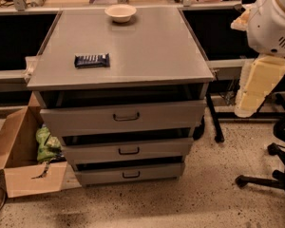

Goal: Open bottom drawer

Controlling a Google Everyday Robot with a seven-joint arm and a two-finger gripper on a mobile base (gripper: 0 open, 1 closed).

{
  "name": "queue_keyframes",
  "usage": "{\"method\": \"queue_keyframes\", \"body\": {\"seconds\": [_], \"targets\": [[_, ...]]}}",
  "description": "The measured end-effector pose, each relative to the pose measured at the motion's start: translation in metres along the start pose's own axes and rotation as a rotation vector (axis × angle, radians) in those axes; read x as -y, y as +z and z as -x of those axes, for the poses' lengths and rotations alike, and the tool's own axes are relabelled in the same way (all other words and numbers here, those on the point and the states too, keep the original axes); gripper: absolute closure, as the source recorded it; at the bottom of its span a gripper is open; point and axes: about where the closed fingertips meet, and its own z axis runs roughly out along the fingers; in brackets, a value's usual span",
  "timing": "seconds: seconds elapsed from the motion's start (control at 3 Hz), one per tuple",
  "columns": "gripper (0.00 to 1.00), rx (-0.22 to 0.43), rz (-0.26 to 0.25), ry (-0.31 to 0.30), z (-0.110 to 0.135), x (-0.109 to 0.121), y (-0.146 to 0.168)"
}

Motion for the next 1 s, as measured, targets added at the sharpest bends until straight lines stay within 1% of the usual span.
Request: {"method": "queue_keyframes", "body": {"seconds": [0.33, 0.67, 1.0], "targets": [[0.0, 0.0, 0.0, 0.0, 0.0, 0.0, 0.0], [0.0, 0.032, 0.076, -0.025, 0.011, -0.009, 0.042], [0.0, 0.082, 0.157, -0.07, 0.03, -0.035, 0.096]]}}
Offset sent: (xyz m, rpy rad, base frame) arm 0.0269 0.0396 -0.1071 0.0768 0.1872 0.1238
